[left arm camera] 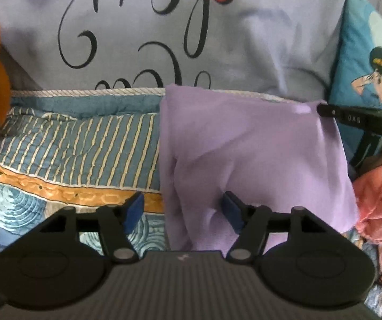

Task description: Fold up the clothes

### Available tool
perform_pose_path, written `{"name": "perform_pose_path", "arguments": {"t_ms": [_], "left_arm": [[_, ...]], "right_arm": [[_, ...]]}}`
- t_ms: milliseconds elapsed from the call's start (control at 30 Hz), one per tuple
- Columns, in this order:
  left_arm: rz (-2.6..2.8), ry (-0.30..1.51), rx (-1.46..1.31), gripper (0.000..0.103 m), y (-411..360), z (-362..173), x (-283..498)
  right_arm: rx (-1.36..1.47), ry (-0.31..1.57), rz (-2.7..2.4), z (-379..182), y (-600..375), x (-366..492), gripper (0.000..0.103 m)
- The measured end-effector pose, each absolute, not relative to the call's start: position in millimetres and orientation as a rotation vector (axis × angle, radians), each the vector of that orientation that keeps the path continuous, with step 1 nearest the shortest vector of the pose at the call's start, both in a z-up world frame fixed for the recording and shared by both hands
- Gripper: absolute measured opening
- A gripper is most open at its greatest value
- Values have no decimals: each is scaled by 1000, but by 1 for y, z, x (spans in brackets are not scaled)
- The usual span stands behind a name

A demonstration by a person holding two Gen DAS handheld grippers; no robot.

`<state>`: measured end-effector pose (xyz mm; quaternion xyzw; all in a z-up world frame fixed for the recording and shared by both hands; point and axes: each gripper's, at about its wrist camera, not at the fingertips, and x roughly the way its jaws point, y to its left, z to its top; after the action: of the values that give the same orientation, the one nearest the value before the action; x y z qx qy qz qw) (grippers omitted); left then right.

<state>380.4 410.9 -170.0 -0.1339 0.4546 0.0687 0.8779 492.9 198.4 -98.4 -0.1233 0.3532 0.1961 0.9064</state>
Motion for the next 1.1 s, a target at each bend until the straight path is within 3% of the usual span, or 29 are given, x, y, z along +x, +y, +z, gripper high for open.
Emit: {"name": "perform_pose_path", "arguments": {"t_ms": [100, 167, 233, 267, 367, 500, 667, 733, 800, 867, 933, 1000, 1100], "left_arm": [[154, 953, -284, 76, 412, -176, 383], [162, 950, -277, 76, 411, -176, 383], [172, 945, -264, 76, 409, -174, 382], [175, 940, -257, 75, 408, -172, 380], [171, 906, -239, 71, 403, -156, 370], [130, 863, -217, 76, 387, -134, 359], [139, 935, -108, 77, 358, -143, 368], [162, 971, -96, 85, 359, -158, 373], [173, 993, -116, 98, 366, -172, 376], [157, 1011, -203, 100, 382, -181, 376], [149, 1035, -302, 100, 396, -186, 374], [153, 1022, -331, 86, 400, -177, 367], [104, 906, -289, 86, 394, -147, 357]], "right_arm": [[-226, 777, 389, -118, 199, 500, 7], [-209, 758, 379, -118, 193, 500, 15], [-214, 722, 366, -113, 187, 499, 49], [-221, 689, 363, -105, 183, 494, 50], [-268, 602, 404, -85, 174, 466, 44], [-384, 511, 523, -69, 170, 408, 37], [-472, 581, 589, -106, 173, 370, 35], [-493, 622, 565, -125, 169, 370, 23], [-475, 655, 506, -143, 159, 376, 23], [-426, 679, 492, -141, 153, 383, 24], [-438, 685, 494, -132, 157, 384, 23], [-410, 653, 506, -120, 161, 384, 16], [-328, 575, 535, -100, 173, 388, 20]]}}
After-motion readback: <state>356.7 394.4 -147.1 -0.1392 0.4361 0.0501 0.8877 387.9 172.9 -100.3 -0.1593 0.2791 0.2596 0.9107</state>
